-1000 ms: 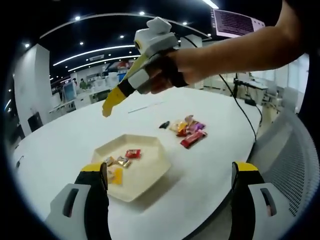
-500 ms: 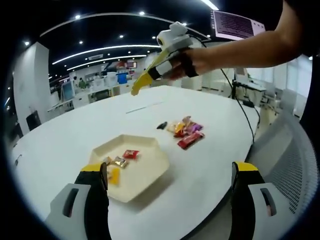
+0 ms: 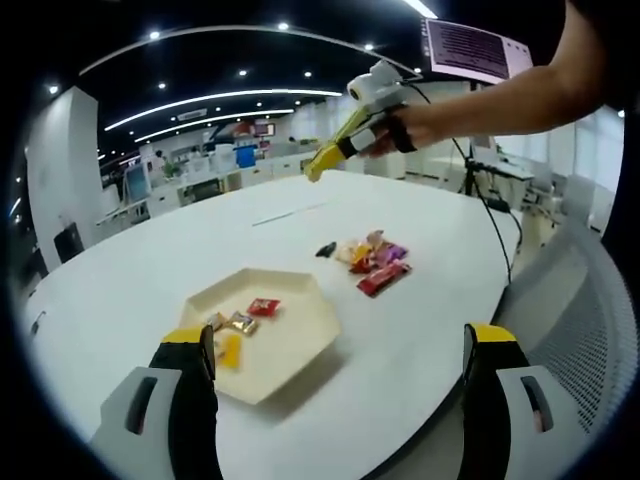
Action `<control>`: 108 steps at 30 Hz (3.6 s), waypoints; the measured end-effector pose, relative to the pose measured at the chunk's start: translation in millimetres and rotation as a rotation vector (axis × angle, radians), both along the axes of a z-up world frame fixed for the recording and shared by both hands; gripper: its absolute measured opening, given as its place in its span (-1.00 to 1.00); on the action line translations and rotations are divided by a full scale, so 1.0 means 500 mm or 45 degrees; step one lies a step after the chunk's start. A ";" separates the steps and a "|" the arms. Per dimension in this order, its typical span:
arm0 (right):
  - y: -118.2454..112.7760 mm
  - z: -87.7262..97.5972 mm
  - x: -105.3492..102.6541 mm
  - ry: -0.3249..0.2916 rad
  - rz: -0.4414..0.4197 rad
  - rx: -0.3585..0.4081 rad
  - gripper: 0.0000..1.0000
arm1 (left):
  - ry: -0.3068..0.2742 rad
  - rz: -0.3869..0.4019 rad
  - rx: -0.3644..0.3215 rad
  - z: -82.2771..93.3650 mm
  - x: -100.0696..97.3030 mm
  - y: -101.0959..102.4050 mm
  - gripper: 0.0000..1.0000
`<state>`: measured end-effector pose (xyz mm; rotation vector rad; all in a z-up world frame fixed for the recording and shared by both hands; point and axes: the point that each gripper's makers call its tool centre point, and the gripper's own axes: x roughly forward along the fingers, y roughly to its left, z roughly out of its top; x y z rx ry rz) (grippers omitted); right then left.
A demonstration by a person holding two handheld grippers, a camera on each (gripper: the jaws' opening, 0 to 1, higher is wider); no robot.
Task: Place the target food into the container with the food tongs after gripping and lifting it, then release it inside without dropping or visibly crushing the food.
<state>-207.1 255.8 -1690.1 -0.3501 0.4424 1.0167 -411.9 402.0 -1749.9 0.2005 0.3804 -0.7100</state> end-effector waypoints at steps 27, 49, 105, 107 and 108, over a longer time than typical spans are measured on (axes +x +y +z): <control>-0.057 -0.244 0.026 0.124 0.105 -0.201 -0.48 | 0.045 0.011 0.049 -0.021 0.002 0.005 0.99; -0.013 -0.274 0.023 0.180 0.102 -0.279 -0.62 | 0.050 0.027 0.047 -0.021 0.005 0.008 0.99; 0.349 -0.039 -0.153 0.153 0.219 -0.121 -0.58 | 0.016 -0.034 -0.011 -0.003 -0.006 -0.009 0.99; 0.364 -0.046 -0.160 0.147 0.231 -0.136 -0.58 | 0.018 -0.033 -0.008 -0.003 -0.007 -0.009 0.99; 0.369 -0.050 -0.163 0.151 0.236 -0.136 -0.57 | 0.019 -0.034 -0.007 -0.004 -0.006 -0.009 0.99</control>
